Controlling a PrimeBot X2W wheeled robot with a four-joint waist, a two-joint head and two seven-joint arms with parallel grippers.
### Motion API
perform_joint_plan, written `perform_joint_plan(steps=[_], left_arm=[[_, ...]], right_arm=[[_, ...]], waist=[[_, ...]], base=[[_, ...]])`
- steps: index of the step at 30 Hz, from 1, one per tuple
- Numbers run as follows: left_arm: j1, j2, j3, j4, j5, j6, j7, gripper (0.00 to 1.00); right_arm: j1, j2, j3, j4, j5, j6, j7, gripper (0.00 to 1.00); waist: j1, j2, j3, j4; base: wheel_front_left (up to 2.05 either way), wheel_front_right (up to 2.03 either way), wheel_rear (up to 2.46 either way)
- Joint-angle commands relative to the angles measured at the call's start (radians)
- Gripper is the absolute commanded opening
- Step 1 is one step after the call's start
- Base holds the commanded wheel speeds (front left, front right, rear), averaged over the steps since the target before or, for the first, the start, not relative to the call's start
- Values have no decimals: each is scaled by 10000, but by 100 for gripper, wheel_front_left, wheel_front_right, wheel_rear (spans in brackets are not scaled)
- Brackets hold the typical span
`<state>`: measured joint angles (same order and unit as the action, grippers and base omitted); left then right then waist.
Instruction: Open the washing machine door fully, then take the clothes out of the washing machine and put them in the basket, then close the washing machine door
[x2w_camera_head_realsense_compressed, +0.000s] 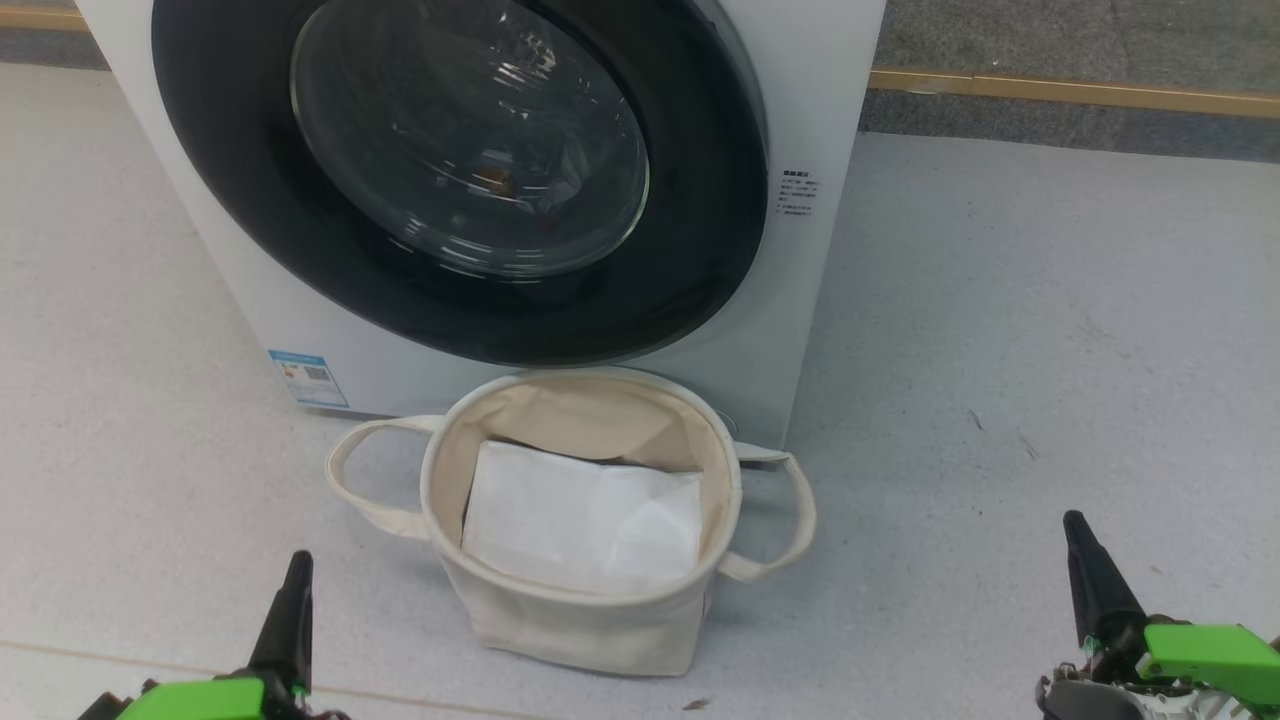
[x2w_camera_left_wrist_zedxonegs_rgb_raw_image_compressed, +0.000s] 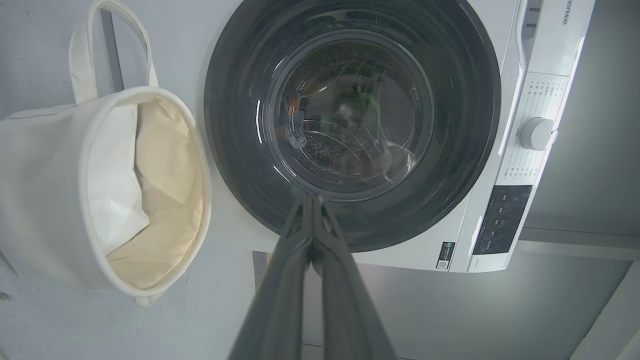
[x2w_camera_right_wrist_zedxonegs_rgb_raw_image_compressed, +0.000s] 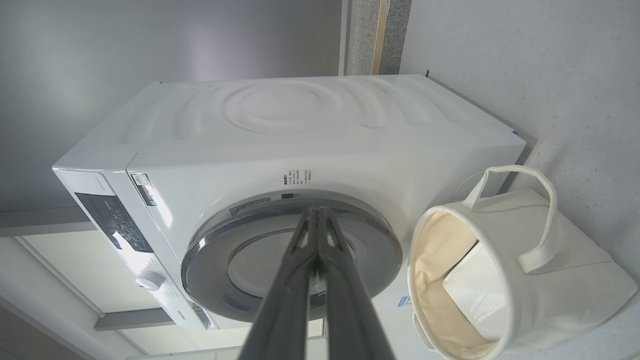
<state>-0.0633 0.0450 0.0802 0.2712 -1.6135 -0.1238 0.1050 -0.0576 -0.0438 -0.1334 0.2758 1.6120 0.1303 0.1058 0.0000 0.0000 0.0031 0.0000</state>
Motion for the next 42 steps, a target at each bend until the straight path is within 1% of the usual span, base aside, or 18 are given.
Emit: perform_joint_plan(steps=[1,40,41,42], left_arm=[[-446,52,332,-264,45,-69,79,0],[-446,52,332,-264,45,-69,79,0],[-1,0,-3,11,-3,5,0,100],[30,-4,-17,159,-2,6,-12,100]], right_arm=[[-503,-64,199,-311,-30,4,72,0],[-503,-64,199,-311,-30,4,72,0],[0,0,3,14,3,0,-1,100],[29,11,14,155,2,2,-12,100]], waist=[[0,0,0,0],[0,0,0,0],[0,0,0,0],[0,0,0,0]], base=[[0,0,0],[0,0,0],[0,0,0],[0,0,0]])
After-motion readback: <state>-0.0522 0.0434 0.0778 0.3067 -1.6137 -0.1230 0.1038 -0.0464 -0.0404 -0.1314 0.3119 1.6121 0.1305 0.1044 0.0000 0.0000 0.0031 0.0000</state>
